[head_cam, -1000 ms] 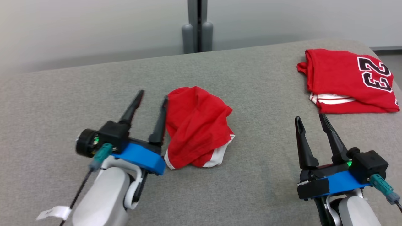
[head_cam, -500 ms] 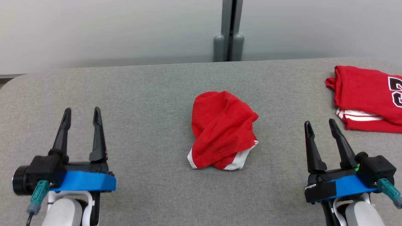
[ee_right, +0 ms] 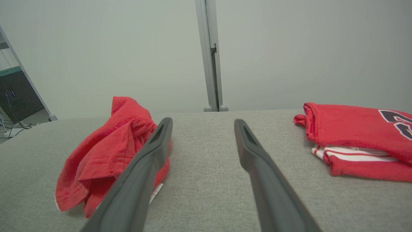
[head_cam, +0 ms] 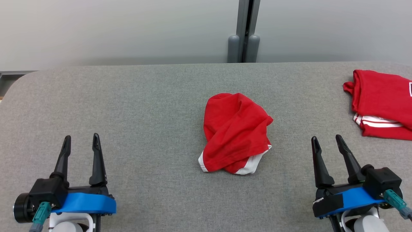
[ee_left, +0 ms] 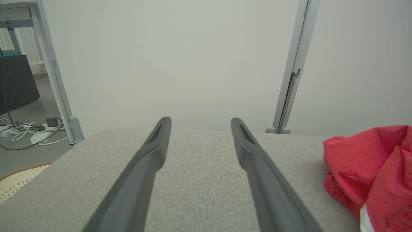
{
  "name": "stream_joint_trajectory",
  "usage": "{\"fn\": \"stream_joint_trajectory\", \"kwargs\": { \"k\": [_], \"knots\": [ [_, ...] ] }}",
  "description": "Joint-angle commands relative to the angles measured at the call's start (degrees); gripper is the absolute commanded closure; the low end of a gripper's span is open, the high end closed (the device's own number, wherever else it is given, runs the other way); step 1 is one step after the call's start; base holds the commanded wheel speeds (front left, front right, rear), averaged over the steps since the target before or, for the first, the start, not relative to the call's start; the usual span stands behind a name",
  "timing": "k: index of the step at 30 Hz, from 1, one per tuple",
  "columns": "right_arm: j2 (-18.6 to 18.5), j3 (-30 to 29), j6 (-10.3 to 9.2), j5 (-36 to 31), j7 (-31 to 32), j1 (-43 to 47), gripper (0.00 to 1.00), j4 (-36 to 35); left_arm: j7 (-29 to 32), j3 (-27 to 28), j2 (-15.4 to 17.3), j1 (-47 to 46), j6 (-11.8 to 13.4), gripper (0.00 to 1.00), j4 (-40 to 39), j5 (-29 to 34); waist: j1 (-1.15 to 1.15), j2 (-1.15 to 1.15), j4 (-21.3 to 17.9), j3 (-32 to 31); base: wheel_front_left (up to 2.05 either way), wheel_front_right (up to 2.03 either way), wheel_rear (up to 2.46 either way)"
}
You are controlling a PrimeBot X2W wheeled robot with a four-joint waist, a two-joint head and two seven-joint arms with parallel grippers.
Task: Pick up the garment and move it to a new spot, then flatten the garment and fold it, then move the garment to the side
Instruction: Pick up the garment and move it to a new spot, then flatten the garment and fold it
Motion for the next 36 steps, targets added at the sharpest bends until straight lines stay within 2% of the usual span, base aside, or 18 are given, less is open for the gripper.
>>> {"fn": "stream_joint_trajectory", "kwargs": {
  "k": [1, 14, 36],
  "knots": [
    [-0.05, -0.09, 0.01, 0.02, 0.07, 0.89, 0.0, 0.18, -0.16, 0.38, -0.36, 0.13, -0.31, 0.0, 0.12, 0.56, 0.0, 0.0, -0.03, 0.09, 0.0, 0.0, 0.0],
    [-0.05, -0.12, 0.01, 0.01, 0.22, 0.33, 0.0, 0.8, -0.16, 2.69, -2.35, -1.03, -2.59, 0.0, 1.19, 3.27, 0.0, 0.0, -0.4, 0.4, 0.0, 0.0, 0.0],
    [-0.05, 0.27, 0.01, 0.32, 0.03, 0.1, 0.0, 1.4, -0.16, 5.11, -4.13, -1.23, -4.49, 0.0, 1.77, 5.54, 0.0, 0.0, -0.35, -0.18, 0.0, 0.0, 0.0]
  ]
}}
